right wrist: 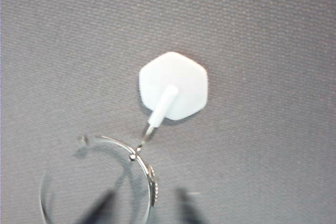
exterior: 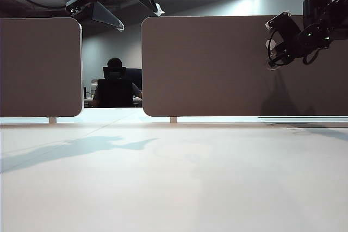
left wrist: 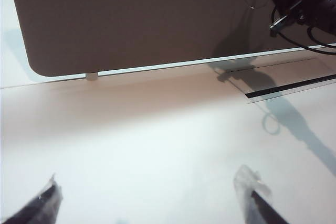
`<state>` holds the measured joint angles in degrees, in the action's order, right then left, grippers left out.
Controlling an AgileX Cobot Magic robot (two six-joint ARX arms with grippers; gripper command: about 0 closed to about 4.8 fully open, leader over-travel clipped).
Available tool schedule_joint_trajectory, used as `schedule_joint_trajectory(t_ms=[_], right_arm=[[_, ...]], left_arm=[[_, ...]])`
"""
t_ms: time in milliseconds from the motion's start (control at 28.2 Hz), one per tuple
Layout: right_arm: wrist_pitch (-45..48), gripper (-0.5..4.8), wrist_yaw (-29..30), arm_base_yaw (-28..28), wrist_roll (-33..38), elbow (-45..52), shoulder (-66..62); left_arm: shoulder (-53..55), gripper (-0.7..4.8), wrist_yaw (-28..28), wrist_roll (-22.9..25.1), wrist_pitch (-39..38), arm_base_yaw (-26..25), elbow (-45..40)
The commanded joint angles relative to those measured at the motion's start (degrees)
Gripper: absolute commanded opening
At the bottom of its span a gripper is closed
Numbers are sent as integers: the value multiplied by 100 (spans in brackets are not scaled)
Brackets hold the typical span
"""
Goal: Hang the earring on the hook.
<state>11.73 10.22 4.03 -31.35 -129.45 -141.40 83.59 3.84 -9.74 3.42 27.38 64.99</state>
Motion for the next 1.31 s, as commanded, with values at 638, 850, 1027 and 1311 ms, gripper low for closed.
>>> schedule_joint_trajectory(t_ms=[638, 850, 1027, 1311], right_arm=[[-304, 154, -461, -28, 151, -9, 212], [-1340, -16, -664, -31, 514, -9, 590], [-2363, -2, -603, -96, 1110, -7, 962], [-3298, -2, -520, -243, 1565, 334, 1777]], left_arm=[[-13, 479, -20, 166, 7, 2, 26], [-83, 298, 37, 184, -313, 2, 26], [-205, -6, 74, 238, -483, 2, 26], [-1082, -6, -203, 273, -1322, 4, 26]])
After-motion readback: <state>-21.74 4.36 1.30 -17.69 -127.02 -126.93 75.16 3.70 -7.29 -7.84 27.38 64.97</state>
